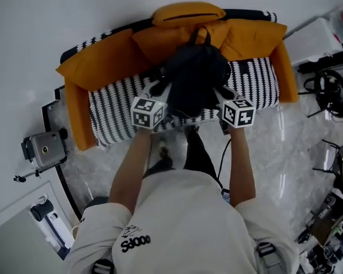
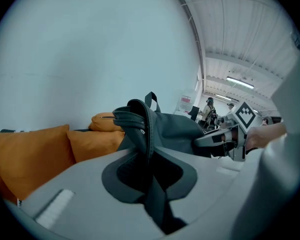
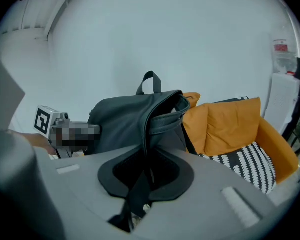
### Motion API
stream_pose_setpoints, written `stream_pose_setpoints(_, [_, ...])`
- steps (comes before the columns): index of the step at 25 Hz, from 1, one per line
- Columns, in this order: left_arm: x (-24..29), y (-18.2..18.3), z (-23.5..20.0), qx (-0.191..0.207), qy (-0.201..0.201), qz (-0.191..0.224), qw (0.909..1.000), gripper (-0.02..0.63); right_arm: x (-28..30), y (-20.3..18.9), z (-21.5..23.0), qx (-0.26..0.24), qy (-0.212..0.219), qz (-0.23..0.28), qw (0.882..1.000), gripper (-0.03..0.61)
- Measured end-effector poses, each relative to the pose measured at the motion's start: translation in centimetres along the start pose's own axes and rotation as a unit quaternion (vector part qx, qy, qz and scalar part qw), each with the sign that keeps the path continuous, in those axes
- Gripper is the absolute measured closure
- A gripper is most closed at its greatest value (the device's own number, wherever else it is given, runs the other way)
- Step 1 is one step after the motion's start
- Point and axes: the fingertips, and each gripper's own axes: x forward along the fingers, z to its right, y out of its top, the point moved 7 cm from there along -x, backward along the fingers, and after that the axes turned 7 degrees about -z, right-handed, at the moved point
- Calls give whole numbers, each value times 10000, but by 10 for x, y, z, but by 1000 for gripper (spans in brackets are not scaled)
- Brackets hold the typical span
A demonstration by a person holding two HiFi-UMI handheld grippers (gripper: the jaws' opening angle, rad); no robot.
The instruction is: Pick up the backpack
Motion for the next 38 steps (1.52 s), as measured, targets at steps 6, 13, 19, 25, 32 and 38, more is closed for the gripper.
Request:
stream_pose_setpoints(6, [-44, 21, 21, 639, -173, 290, 9974, 577, -51, 4, -39, -244, -246, 534, 9980, 543])
stream_pose_setpoints(13, [-90, 41, 45, 1078, -374, 676, 9912, 577, -103, 7, -76, -301, -468, 1079, 9926, 546])
stream_pose_setpoints(19, [-131, 60, 75, 1499, -413, 1037, 9824, 577, -151, 6, -106, -414, -631, 1200, 9899, 545])
stream_pose_setpoints(25, [-175, 72, 88, 1772, -358, 1314, 9747, 577, -186, 13, -147, -573, -782, 1288, 9869, 545])
stream_pose_setpoints(32, [-216, 92, 107, 1945, -313, 1590, 9674, 577, -225, 21, -180, -951, -879, 1550, 9794, 545])
stream_pose_setpoints(38, [-250, 103, 120, 2066, -250, 1811, 9612, 577, -247, 30, -204, -1062, -835, 1810, 9742, 545])
